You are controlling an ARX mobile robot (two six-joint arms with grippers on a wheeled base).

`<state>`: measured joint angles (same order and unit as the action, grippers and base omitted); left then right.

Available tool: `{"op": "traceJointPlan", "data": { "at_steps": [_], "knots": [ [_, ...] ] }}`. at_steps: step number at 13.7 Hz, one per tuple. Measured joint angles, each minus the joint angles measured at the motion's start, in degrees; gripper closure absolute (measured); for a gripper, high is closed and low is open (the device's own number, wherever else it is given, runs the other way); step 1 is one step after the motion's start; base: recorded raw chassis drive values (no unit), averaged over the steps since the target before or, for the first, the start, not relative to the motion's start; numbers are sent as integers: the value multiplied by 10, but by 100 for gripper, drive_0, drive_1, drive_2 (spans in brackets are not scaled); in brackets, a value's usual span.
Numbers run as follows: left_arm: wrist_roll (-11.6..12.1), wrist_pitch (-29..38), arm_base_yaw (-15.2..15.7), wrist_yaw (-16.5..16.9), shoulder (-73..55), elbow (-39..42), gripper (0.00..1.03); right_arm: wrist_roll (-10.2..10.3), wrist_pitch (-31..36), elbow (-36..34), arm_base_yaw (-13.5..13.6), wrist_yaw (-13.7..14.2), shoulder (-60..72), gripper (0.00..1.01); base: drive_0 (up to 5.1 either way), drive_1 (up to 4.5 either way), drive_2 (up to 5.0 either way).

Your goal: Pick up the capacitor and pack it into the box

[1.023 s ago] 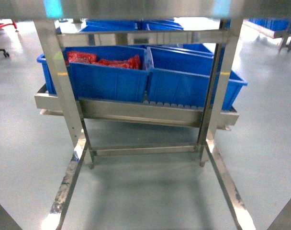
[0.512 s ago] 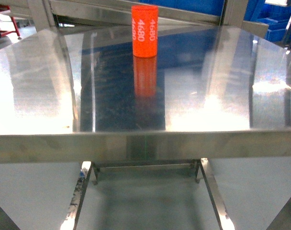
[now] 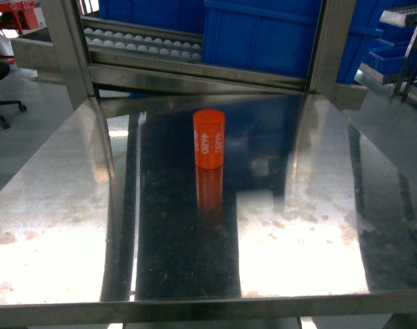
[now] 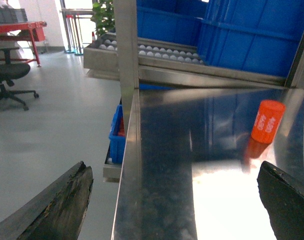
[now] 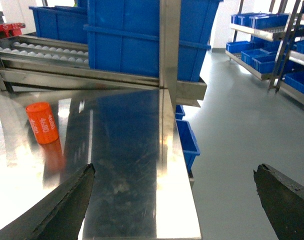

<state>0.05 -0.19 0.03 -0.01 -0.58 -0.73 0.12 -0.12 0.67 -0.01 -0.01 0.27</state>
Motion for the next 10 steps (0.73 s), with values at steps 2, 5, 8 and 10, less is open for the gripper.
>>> {"op": "traceJointPlan", "data": {
  "at_steps": [2, 5, 8, 10],
  "knots": [
    [0, 2, 0, 0, 0, 0, 5, 0, 2, 0, 0, 0, 0, 3, 0, 0, 0],
    [0, -1, 0, 0, 0, 0, 5, 0, -2, 0, 0, 0, 0, 3, 0, 0, 0],
    [0, 0, 0, 0, 0, 0, 5, 0, -2, 0, 0, 0, 0, 3, 0, 0, 0],
    [0, 0, 0, 0, 0, 0, 5, 0, -2, 0, 0, 0, 0, 3, 0, 0, 0]
  ]
}}
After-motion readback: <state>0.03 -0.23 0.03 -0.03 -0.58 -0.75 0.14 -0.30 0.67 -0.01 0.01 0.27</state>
